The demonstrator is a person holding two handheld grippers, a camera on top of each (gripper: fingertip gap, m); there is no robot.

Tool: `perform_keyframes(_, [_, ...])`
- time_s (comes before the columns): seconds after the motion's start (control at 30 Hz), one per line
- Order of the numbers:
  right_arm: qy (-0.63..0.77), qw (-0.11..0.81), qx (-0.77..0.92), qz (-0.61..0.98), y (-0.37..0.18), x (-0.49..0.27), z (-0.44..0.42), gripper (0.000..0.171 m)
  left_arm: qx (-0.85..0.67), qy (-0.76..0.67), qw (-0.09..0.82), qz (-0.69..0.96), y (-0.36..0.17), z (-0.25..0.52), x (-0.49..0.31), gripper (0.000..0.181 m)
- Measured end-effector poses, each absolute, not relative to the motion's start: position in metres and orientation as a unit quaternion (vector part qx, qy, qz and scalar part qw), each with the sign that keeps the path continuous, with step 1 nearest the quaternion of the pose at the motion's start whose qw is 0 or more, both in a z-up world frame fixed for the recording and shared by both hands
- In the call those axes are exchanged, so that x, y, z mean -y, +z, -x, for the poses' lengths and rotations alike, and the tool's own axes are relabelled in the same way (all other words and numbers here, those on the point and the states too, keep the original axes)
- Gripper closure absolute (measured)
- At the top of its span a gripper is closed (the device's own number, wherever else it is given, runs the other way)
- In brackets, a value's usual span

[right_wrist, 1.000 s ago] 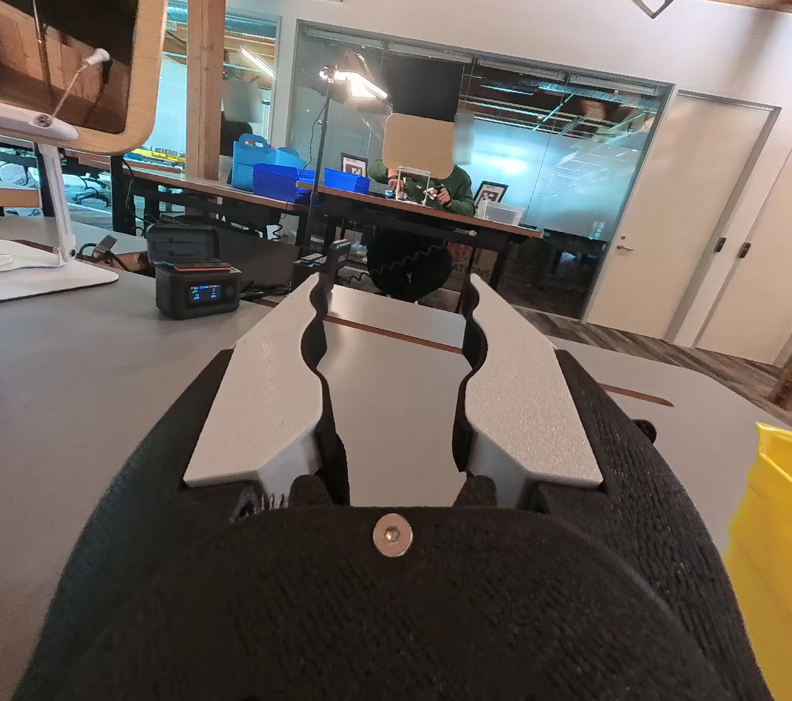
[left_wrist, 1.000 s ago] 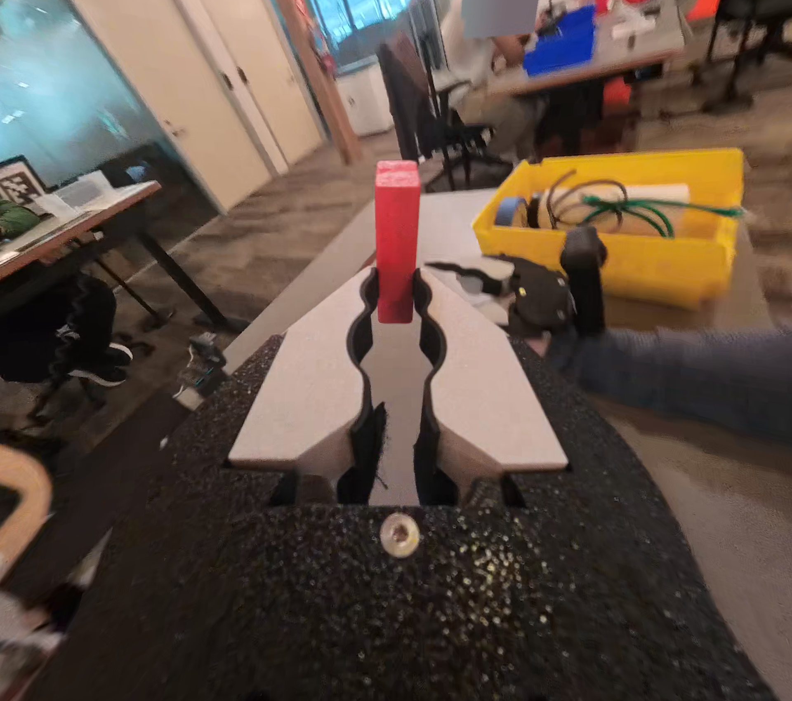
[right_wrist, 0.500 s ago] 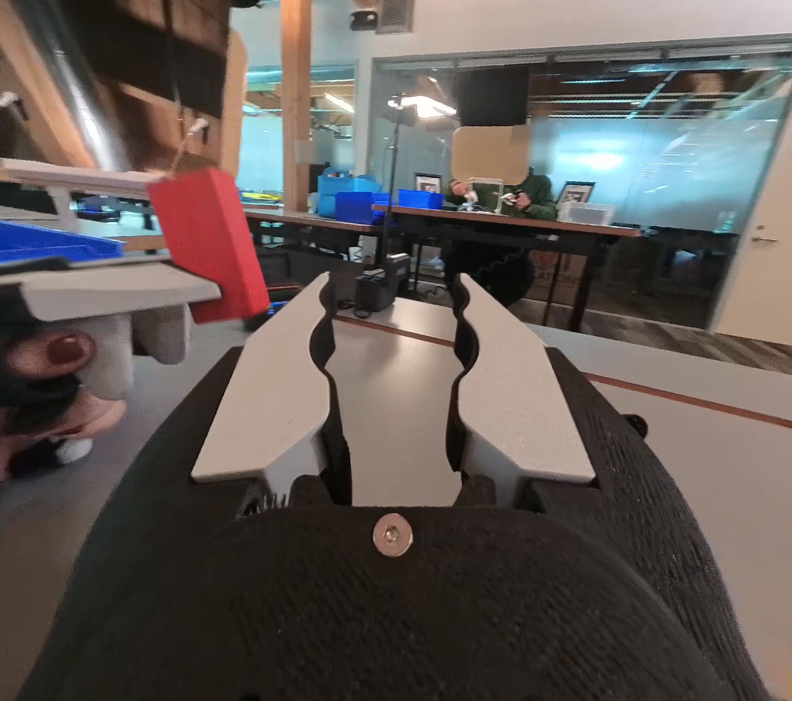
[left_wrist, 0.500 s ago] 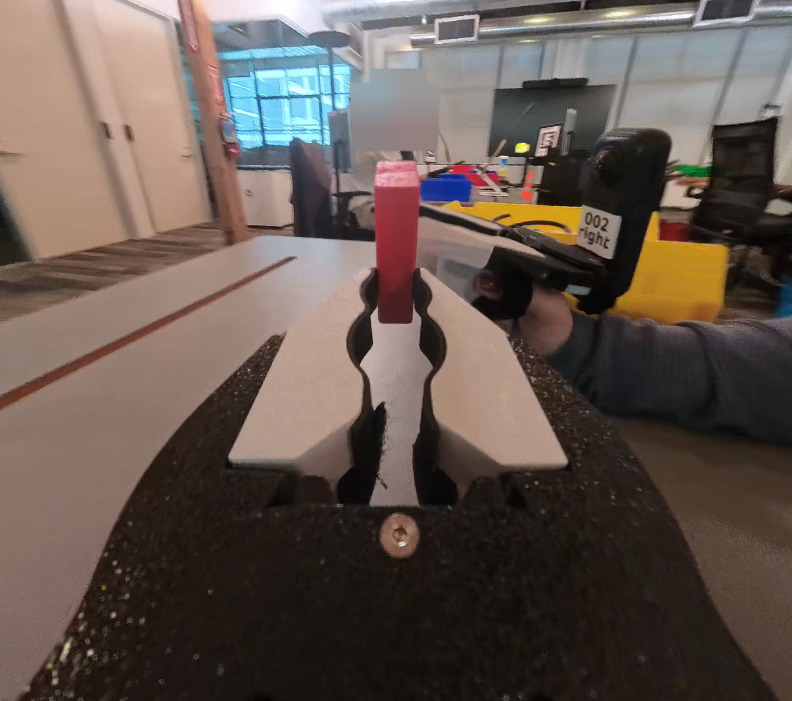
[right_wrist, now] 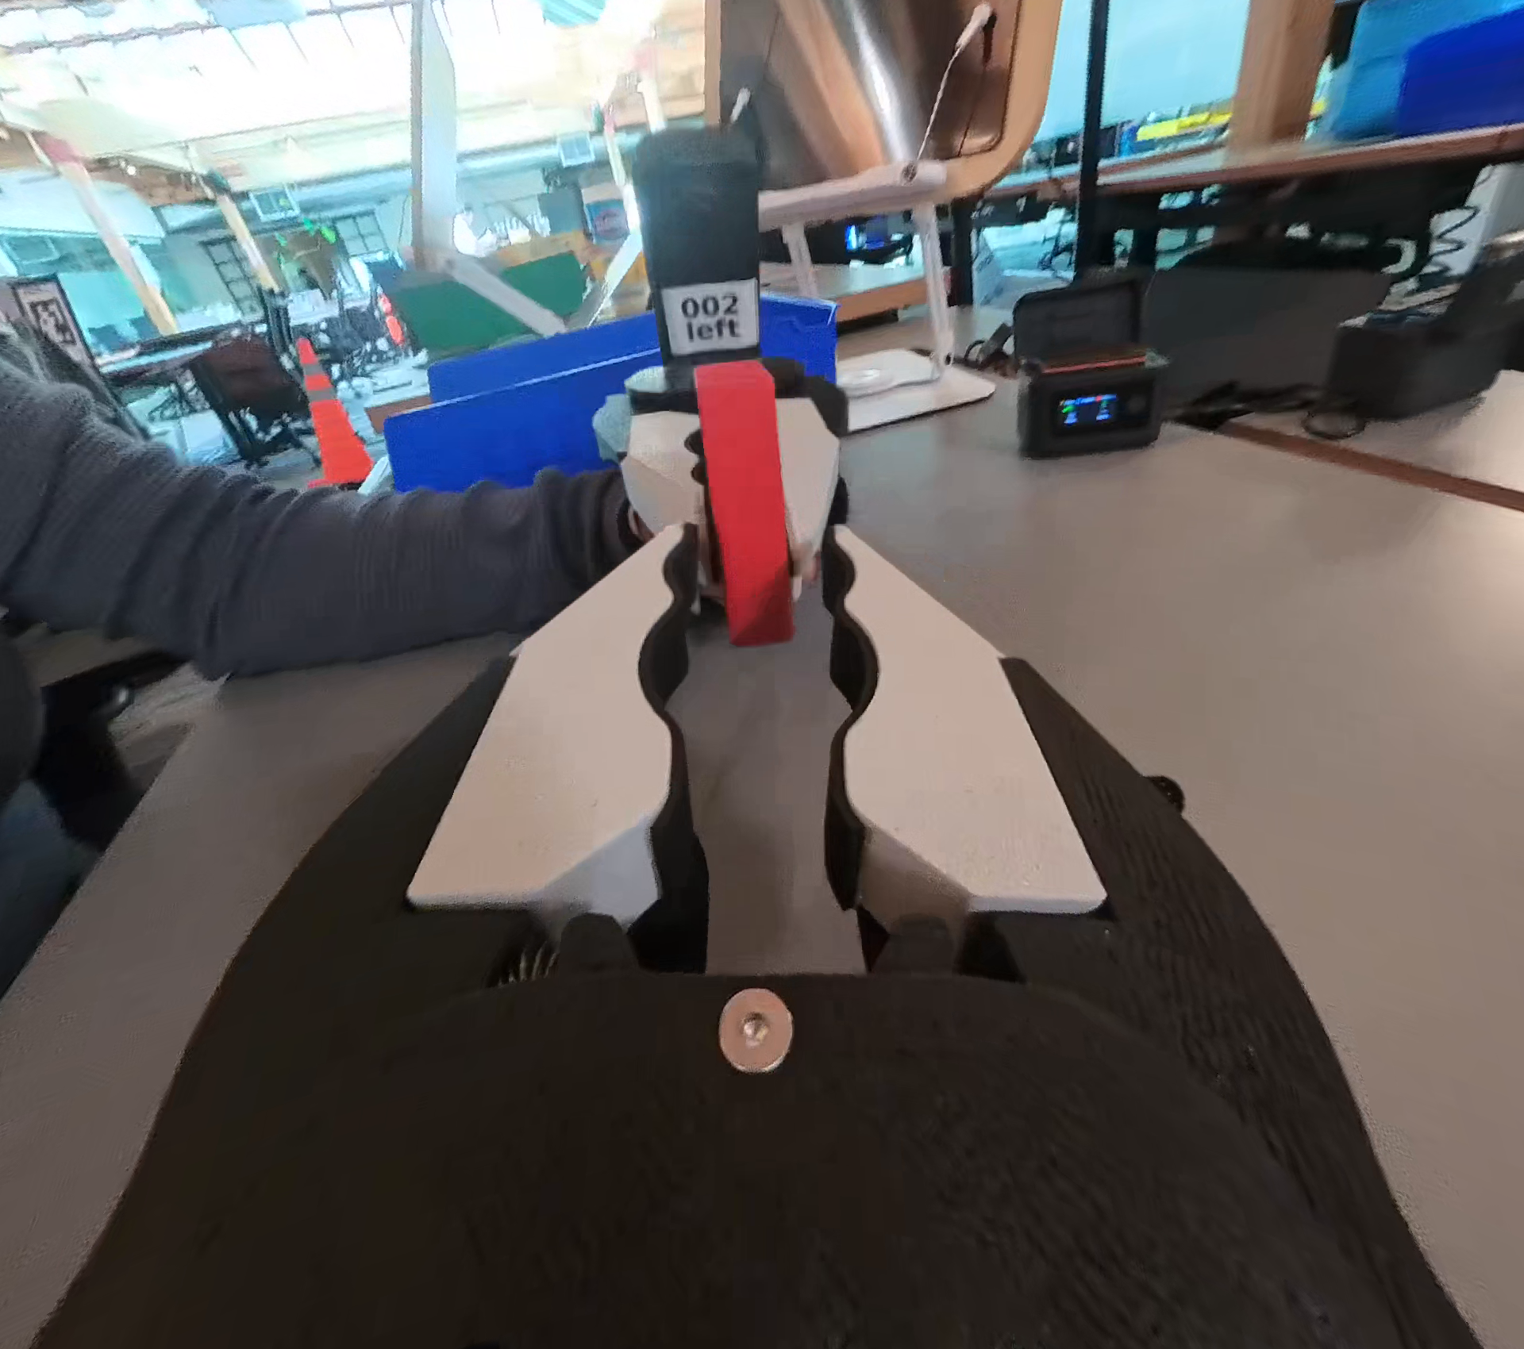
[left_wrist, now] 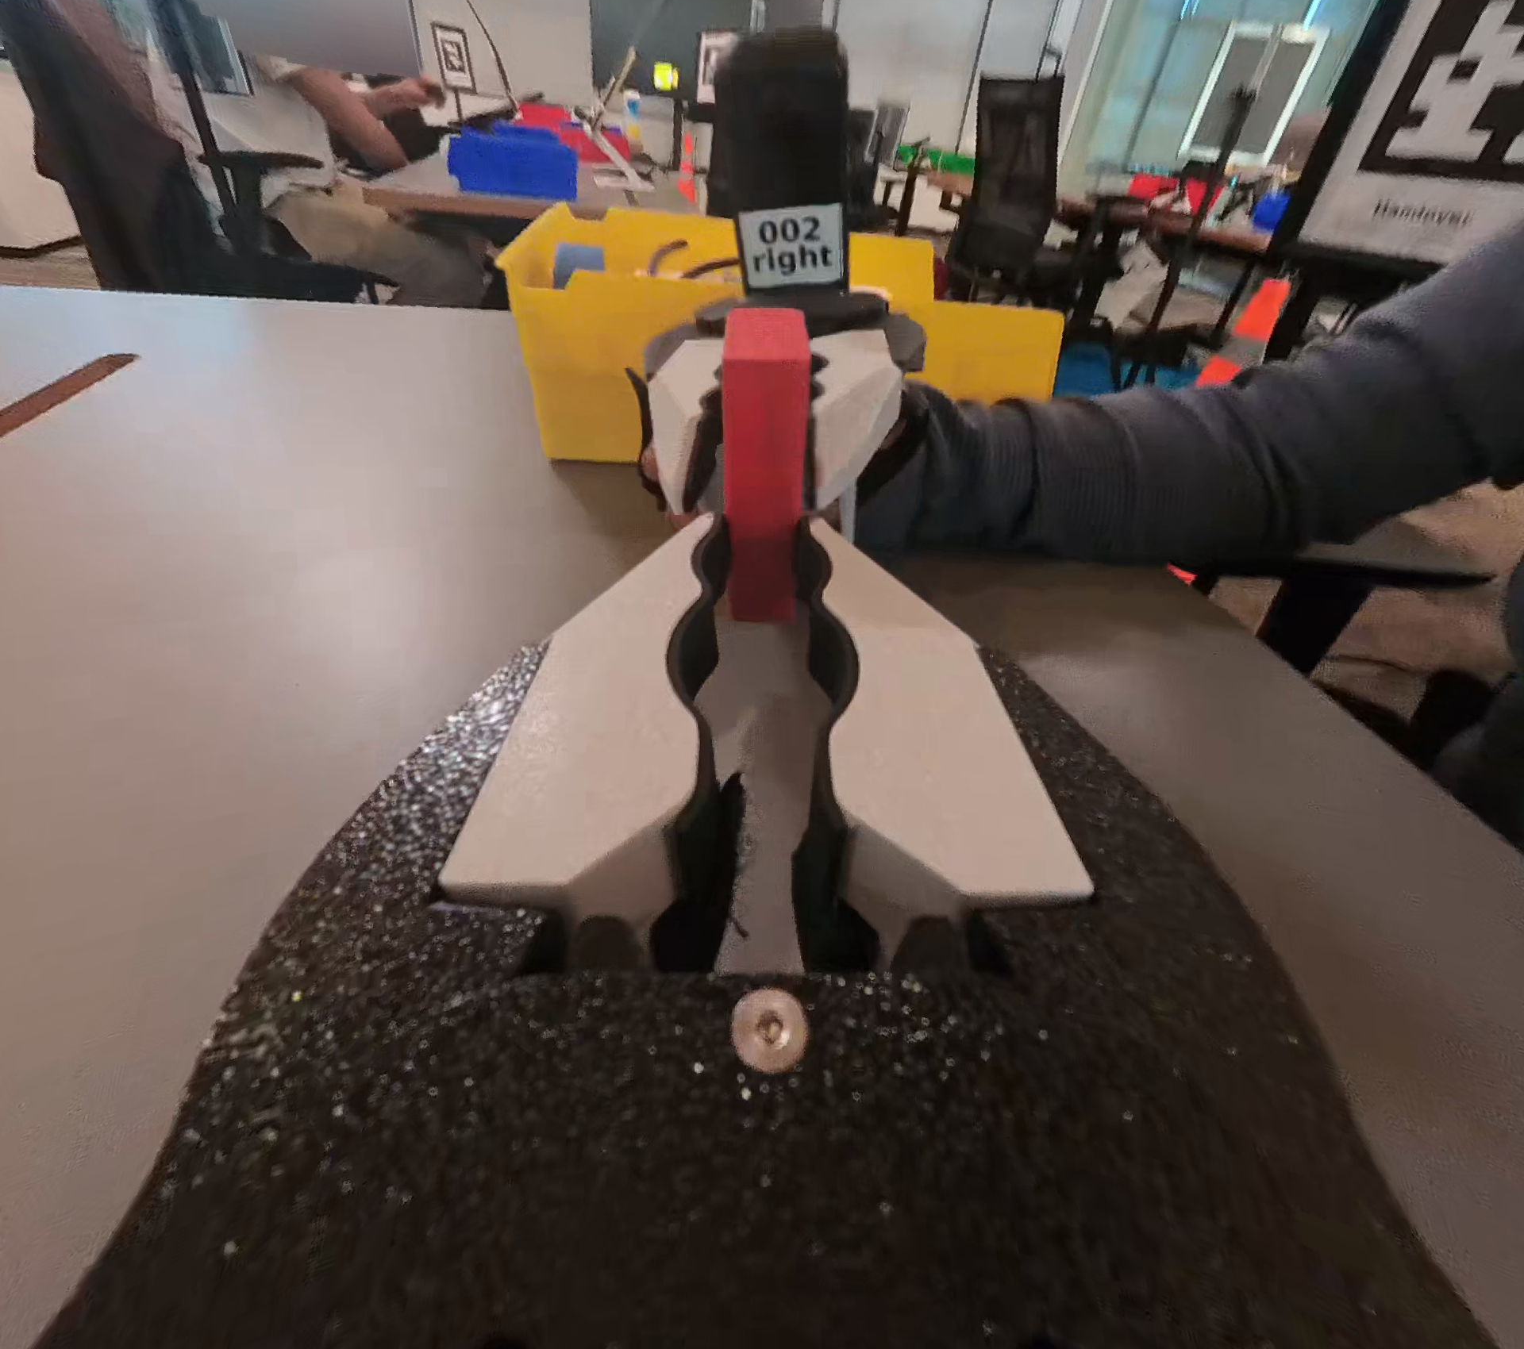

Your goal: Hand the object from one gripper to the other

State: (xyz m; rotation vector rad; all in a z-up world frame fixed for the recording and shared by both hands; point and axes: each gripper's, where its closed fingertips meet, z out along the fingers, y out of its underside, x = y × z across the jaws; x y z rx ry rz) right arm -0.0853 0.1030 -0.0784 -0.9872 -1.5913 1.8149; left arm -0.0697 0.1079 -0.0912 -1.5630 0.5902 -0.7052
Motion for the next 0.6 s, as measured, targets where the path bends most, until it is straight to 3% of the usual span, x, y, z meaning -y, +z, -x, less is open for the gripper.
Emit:
perform_keyframes(0.2, [0.65, 0.294, 0.6, 0.362, -0.078, -0.102, 0.088, 0.156, -0.233, -0.309, 0.616, 0.686, -0.091, 0.076, -0.11, 0.165])
perform_keyframes(0.23, [0.636, 0.322, 0.603, 0.358, -0.078, -0.105, 0.089, 0.157, -0.21, -0.313, 0.624, 0.684, -0.088, 0.082, -0.112, 0.159])
perform_keyframes(0.3, [0.6, 0.396, 0.606, 0.341, -0.072, -0.11, 0.091, 0.157, -0.16, -0.332, 0.636, 0.678, -0.083, 0.094, -0.115, 0.122])
perform_keyframes(0.33, [0.57, 0.441, 0.609, 0.332, -0.07, -0.114, 0.092, 0.157, -0.141, -0.347, 0.642, 0.669, -0.079, 0.099, -0.115, 0.116])
perform_keyframes(0.5, [0.284, 0.68, 0.622, 0.264, -0.064, -0.141, 0.1, 0.156, -0.107, -0.295, 0.699, 0.642, -0.066, 0.117, -0.115, 0.113])
perform_keyframes(0.6, [0.105, 0.758, 0.612, 0.199, -0.062, -0.15, 0.102, 0.157, -0.127, -0.209, 0.715, 0.655, -0.07, 0.112, -0.12, 0.114])
